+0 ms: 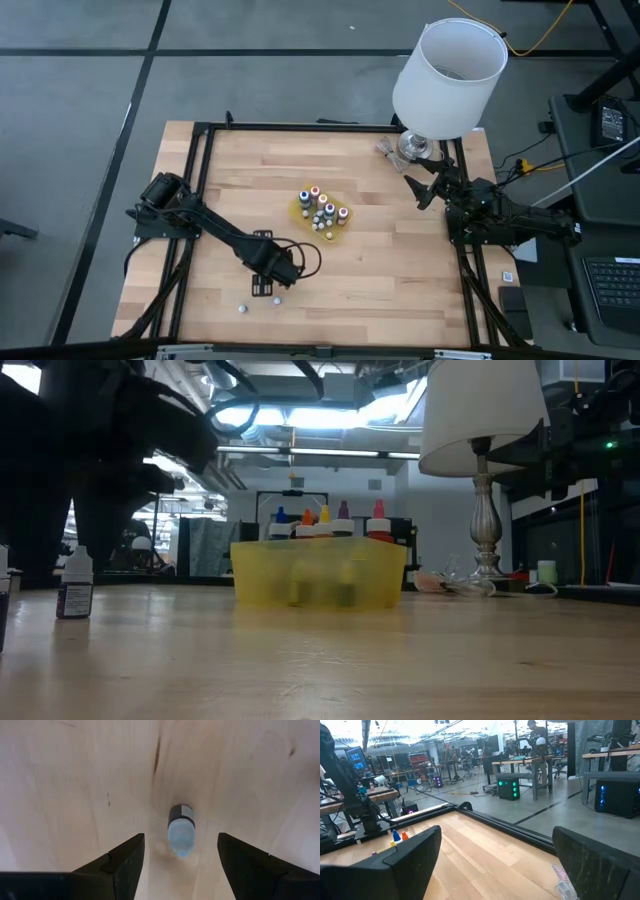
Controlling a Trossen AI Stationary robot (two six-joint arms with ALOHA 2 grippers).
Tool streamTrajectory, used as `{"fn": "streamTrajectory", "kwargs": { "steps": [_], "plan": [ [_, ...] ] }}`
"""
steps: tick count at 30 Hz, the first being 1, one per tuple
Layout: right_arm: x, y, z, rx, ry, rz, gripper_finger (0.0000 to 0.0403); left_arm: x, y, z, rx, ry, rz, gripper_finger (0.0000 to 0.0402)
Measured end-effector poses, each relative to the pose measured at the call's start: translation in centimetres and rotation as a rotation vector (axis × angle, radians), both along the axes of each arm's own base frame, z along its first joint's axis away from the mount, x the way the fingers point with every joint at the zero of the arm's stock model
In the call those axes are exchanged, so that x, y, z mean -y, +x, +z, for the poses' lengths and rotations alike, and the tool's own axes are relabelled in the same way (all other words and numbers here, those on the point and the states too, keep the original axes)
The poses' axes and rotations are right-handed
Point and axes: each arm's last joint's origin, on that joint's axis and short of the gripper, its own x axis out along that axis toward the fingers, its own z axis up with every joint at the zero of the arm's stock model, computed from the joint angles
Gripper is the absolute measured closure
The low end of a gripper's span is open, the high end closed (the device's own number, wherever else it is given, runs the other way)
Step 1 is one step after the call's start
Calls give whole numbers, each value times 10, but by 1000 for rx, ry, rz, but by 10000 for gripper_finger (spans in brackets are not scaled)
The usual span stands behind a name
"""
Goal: Pick & Place food coloring
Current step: Put the small purple food coloring bottle into the yellow bin
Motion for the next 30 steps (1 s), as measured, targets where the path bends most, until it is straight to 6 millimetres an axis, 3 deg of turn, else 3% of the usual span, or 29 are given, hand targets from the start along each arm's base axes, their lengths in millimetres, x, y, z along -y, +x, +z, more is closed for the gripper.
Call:
{"fn": "streamTrajectory", "kwargs": {
  "steps": [10, 30],
  "plan": [
    [0, 0, 0, 0, 0, 0, 22, 0, 0, 0, 0, -11, -26, 175],
    [0, 0, 0, 0, 0, 0, 22, -5, 3, 0, -9, -30, -32, 310]
  ]
}}
